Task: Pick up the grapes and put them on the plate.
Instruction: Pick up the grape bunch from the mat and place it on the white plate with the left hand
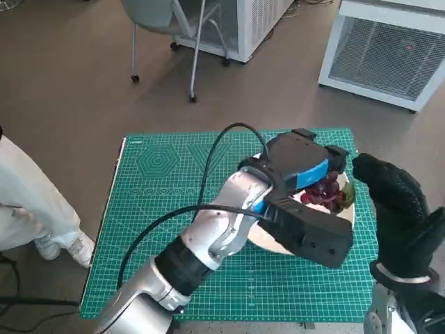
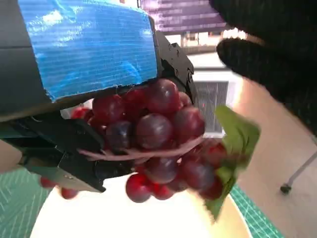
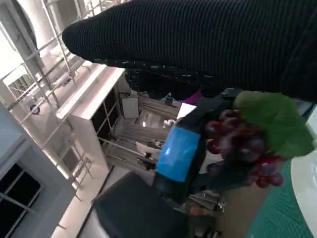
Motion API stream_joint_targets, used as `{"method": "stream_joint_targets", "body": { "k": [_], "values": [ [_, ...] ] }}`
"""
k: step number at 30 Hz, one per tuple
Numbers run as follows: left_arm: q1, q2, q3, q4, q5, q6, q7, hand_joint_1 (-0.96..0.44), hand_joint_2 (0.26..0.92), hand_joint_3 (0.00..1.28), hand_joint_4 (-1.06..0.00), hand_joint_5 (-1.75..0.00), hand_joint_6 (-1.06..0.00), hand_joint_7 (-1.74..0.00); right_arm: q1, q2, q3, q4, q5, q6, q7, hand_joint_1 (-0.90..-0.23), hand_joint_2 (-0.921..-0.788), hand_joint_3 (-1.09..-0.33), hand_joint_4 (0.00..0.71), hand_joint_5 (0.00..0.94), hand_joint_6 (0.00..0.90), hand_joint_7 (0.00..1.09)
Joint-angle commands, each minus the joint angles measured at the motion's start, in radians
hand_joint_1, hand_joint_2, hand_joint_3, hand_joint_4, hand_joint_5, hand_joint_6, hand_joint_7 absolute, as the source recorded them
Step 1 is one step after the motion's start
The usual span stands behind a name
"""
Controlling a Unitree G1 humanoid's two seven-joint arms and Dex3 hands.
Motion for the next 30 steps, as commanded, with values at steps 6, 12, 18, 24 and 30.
{"method": "stream_joint_targets", "body": {
  "k": [6, 12, 18, 24, 30],
  "values": [
    [-0.052, -0.022, 0.012, 0.070, -0.046, -0.008, -0.037, 0.37, 0.699, 0.76, -0.38, -1.68, -0.50, -0.10, 0.030, 0.007, -0.001, 0.010, -0.013, 0.002, -0.013, -0.493, -0.921, -0.549, 0.447, 0.000, 0.112, 0.59],
    [-0.049, -0.021, 0.048, 0.110, -0.140, -0.056, -0.094, 0.38, 0.680, 0.78, -0.40, -1.67, -0.46, -0.04, 0.029, 0.011, 0.001, 0.010, -0.017, 0.003, -0.021, -0.492, -0.921, -0.550, 0.446, 0.000, 0.110, 0.60],
    [-0.065, -0.029, 0.040, 0.159, -0.159, -0.042, -0.122, 0.09, 0.723, 0.37, -0.34, -0.64, -0.31, -0.01, 0.027, 0.014, 0.002, 0.013, -0.017, 0.004, -0.022, -0.492, -0.921, -0.550, 0.446, 0.000, 0.108, 0.60],
    [-0.063, -0.018, 0.016, 0.167, -0.130, -0.030, -0.106, -0.15, 0.807, 0.09, -0.19, -0.09, -0.24, 0.00, 0.023, 0.021, 0.004, 0.017, -0.013, 0.007, -0.020, -0.495, -0.921, -0.548, 0.447, 0.001, 0.108, 0.60],
    [-0.043, 0.006, 0.023, 0.172, -0.132, -0.083, -0.056, -0.25, 0.834, 0.04, -0.16, -0.01, -0.22, 0.00, 0.025, 0.023, 0.005, 0.013, -0.017, 0.009, -0.022, -0.495, -0.921, -0.548, 0.447, 0.001, 0.107, 0.61]
  ]
}}
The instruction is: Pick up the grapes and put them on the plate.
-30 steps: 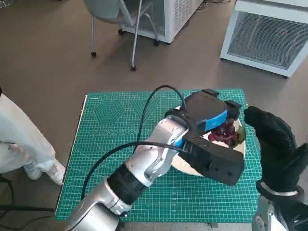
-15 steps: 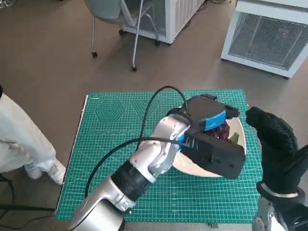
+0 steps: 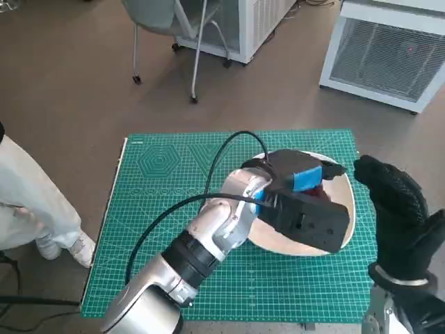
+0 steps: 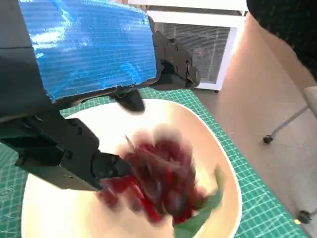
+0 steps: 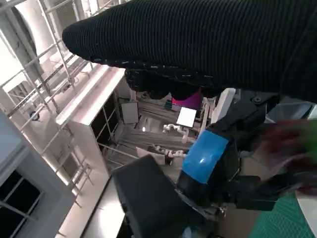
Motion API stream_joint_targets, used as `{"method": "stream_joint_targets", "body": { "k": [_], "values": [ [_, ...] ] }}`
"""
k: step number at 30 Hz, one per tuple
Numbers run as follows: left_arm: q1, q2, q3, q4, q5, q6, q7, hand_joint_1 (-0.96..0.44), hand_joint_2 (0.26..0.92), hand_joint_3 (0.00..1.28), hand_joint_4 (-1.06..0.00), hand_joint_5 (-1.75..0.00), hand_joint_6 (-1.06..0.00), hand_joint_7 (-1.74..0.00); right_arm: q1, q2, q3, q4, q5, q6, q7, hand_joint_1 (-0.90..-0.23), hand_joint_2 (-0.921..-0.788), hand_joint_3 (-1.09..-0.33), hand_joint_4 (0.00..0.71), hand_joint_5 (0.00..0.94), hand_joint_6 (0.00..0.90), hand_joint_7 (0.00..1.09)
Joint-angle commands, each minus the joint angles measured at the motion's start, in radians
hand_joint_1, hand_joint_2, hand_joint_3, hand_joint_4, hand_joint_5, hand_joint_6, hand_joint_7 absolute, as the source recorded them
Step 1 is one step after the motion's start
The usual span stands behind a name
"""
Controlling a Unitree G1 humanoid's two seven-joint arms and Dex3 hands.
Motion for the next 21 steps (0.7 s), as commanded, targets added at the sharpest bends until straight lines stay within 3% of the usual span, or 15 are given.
{"method": "stream_joint_targets", "body": {
  "k": [1, 10, 21],
  "values": [
    [-0.001, 0.027, 0.006, 0.013, -0.003, -0.058, 0.055, -0.26, 0.838, 0.04, -0.15, -0.01, -0.21, -0.01, 0.019, 0.005, 0.003, 0.007, -0.006, 0.013, -0.008, -0.495, -0.921, -0.548, 0.447, 0.001, 0.106, 0.61],
    [0.050, 0.086, 0.102, 0.060, -0.119, -0.234, 0.125, -0.33, 0.885, 0.03, -0.15, -0.01, -0.22, -0.02, 0.019, 0.001, 0.000, 0.010, -0.007, 0.010, -0.006, -0.496, -0.921, -0.549, 0.447, 0.001, 0.105, 0.61],
    [0.112, 0.146, 0.293, 0.152, -0.371, -0.424, 0.071, -0.36, 0.920, 0.05, -0.13, 0.00, -0.22, -0.01, 0.014, -0.001, 0.000, 0.014, -0.017, 0.010, -0.009, -0.497, -0.921, -0.548, 0.448, 0.001, 0.104, 0.61]
  ]
}}
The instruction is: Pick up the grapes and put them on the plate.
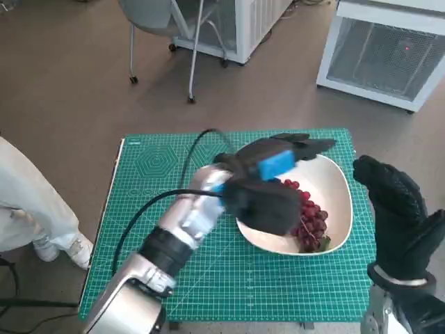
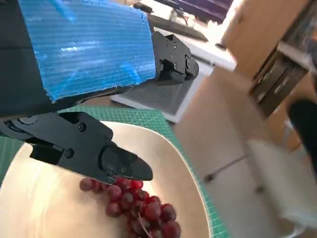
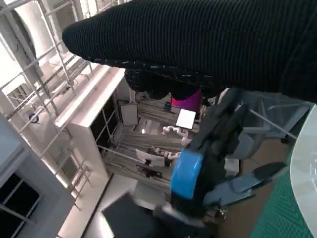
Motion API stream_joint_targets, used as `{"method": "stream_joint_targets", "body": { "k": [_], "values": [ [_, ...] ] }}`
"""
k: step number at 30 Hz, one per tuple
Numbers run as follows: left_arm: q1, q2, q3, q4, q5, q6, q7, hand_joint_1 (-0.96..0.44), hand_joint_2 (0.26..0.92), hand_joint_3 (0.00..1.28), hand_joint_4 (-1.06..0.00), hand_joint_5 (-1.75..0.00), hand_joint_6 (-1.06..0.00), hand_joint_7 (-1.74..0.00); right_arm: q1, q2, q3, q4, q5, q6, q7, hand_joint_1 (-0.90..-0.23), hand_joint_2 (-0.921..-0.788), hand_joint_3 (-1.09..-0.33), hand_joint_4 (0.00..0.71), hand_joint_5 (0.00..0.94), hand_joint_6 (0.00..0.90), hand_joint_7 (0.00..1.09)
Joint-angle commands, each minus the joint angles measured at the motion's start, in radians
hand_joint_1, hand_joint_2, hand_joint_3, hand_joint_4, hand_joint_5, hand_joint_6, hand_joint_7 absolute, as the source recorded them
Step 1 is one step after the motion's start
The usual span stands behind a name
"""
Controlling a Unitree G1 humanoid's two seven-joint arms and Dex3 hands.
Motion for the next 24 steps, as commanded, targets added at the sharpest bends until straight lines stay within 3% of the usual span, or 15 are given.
{"method": "stream_joint_targets", "body": {
  "k": [1, 6, 15, 19, 24],
  "values": [
    [0.057, 0.042, 0.132, 0.022, -0.165, -0.075, -0.063, -0.37, 0.920, 0.06, -0.13, 0.00, -0.23, -0.02, 0.015, -0.001, 0.004, 0.004, -0.015, 0.011, -0.009, -0.498, -0.921, -0.548, 0.448, 0.001, 0.104, 0.61],
    [0.146, 0.064, 0.315, 0.011, -0.420, -0.117, -0.201, -0.41, 0.921, 0.10, -0.15, -0.01, -0.26, -0.03, 0.012, -0.004, 0.004, 0.002, -0.019, 0.015, -0.009, -0.499, -0.921, -0.546, 0.449, 0.001, 0.103, 0.61],
    [0.250, 0.053, 0.510, -0.011, -0.731, -0.109, -0.447, -0.39, 0.921, 0.11, -0.16, -0.01, -0.29, -0.03, 0.001, -0.002, 0.004, 0.016, -0.025, 0.015, -0.009, -0.501, -0.921, -0.545, 0.450, 0.002, 0.105, 0.61],
    [0.296, 0.063, 0.548, -0.039, -0.778, -0.123, -0.493, -0.37, 0.921, 0.13, -0.16, 0.00, -0.29, -0.03, -0.006, -0.001, 0.007, 0.024, -0.028, 0.016, -0.009, -0.503, -0.921, -0.545, 0.450, 0.002, 0.107, 0.60],
    [0.357, 0.070, 0.569, -0.102, -0.787, -0.130, -0.482, -0.35, 0.921, 0.15, -0.16, 0.00, -0.28, -0.02, -0.012, 0.000, 0.013, 0.028, -0.029, 0.019, -0.008, -0.504, -0.921, -0.544, 0.452, 0.002, 0.109, 0.60]
  ]
}}
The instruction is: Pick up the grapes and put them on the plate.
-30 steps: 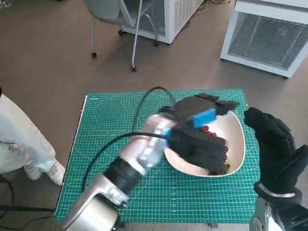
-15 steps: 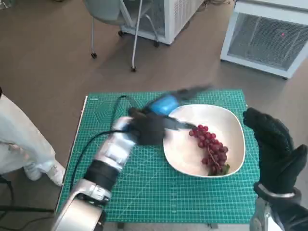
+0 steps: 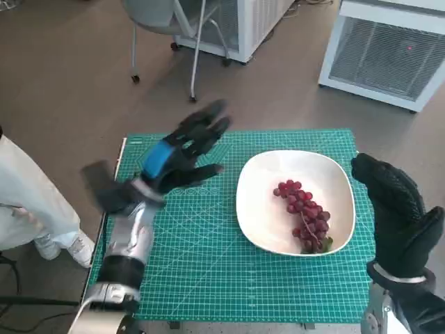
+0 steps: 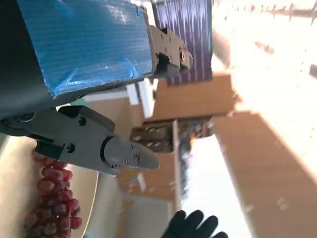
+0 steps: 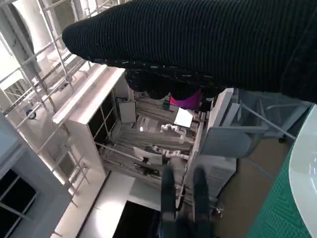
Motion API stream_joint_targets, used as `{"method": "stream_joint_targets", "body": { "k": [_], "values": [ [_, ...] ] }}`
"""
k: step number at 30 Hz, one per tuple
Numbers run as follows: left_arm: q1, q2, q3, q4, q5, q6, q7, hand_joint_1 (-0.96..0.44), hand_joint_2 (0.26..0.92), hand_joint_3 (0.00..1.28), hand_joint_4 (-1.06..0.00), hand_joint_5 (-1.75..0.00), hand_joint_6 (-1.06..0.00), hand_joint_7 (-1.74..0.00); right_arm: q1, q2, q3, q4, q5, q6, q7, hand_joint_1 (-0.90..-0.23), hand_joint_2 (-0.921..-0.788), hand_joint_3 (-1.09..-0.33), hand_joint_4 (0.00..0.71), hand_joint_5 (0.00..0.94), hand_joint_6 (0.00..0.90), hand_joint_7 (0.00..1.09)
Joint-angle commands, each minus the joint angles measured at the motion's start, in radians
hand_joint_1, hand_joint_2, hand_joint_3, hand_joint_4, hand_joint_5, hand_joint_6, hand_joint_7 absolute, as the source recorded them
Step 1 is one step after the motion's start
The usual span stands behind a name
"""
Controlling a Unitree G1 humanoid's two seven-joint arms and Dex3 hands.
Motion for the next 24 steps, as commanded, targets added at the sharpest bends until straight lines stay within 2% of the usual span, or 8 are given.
{"method": "stream_joint_targets", "body": {
  "k": [1, 13, 24],
  "values": [
    [0.052, 0.005, 0.021, -0.076, -0.017, -0.020, 0.000, -0.35, 0.921, 0.16, -0.16, 0.00, -0.28, -0.02, 0.002, 0.000, 0.008, 0.018, -0.010, 0.017, -0.006, -0.504, -0.921, -0.544, 0.452, 0.003, 0.110, 0.60],
    [0.122, -0.030, 0.041, -0.167, -0.050, 0.013, 0.027, -0.39, 0.921, 0.20, -0.18, -0.01, -0.27, -0.01, -0.009, -0.005, 0.018, 0.030, 0.002, 0.021, 0.006, -0.512, -0.921, -0.541, 0.457, 0.004, 0.116, 0.59],
    [0.156, -0.054, 0.043, -0.223, -0.075, 0.049, 0.044, -0.44, 0.921, 0.21, -0.20, -0.01, -0.27, -0.01, 0.000, -0.015, 0.019, 0.008, 0.015, 0.037, 0.018, -0.515, -0.921, -0.540, 0.458, 0.004, 0.119, 0.59]
  ]
}}
